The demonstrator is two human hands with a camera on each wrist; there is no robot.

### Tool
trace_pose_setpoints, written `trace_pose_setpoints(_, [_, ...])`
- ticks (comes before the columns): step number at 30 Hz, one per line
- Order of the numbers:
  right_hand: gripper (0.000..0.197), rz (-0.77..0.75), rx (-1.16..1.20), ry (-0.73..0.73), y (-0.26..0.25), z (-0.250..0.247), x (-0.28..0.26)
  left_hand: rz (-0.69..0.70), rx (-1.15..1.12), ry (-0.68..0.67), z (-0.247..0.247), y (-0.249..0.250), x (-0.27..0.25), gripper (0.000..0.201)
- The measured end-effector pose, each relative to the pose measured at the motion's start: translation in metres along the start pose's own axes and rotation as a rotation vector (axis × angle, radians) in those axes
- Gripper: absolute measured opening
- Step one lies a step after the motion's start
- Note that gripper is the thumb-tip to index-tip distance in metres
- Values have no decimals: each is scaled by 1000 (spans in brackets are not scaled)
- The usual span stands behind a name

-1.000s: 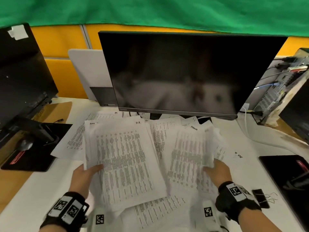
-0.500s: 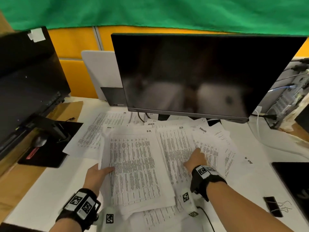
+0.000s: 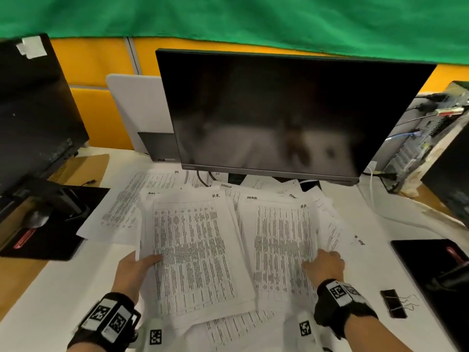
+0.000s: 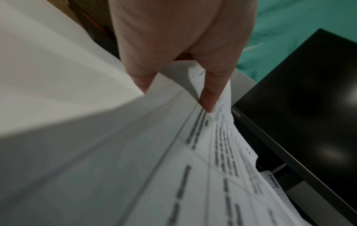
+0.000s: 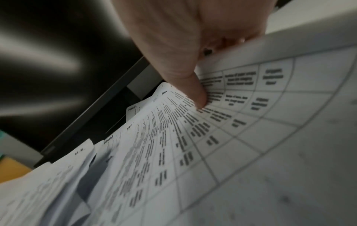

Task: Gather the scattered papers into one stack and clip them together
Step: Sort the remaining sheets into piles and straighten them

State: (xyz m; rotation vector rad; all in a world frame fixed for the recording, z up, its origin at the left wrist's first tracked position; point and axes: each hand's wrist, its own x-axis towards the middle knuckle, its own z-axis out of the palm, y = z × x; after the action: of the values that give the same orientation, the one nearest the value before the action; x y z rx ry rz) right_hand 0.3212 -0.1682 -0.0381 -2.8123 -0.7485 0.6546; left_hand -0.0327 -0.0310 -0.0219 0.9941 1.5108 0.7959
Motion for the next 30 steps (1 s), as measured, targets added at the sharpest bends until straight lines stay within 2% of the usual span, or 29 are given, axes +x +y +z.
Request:
trace_pose_setpoints(4, [36, -130, 116, 10, 3, -2, -4, -13, -27, 13, 9, -4, 2, 30])
trace_pose_setpoints(8, [23, -411, 157, 122, 0, -12, -19, -34, -60, 67, 9, -6, 7, 31])
trace_pose_setpoints(14, [14, -650, 292, 263, -29, -69, -45, -30, -118, 59, 7, -4, 6, 36])
trace_pose_setpoints(18, [25, -733, 377, 452, -46, -123, -63, 26, -130, 21, 12, 2, 0, 39])
trace_pose_setpoints(22, [49, -763, 613, 540, -50, -173, -76, 59, -157, -5, 18, 8, -6, 38])
trace_pose_setpoints(25, [57, -735, 769, 476, -48, -186, -67, 61, -184, -23, 22, 13, -10, 37])
trace_pose_setpoints(30, [39, -577, 822, 156, -41, -144, -43, 44, -222, -103, 31, 18, -15, 29])
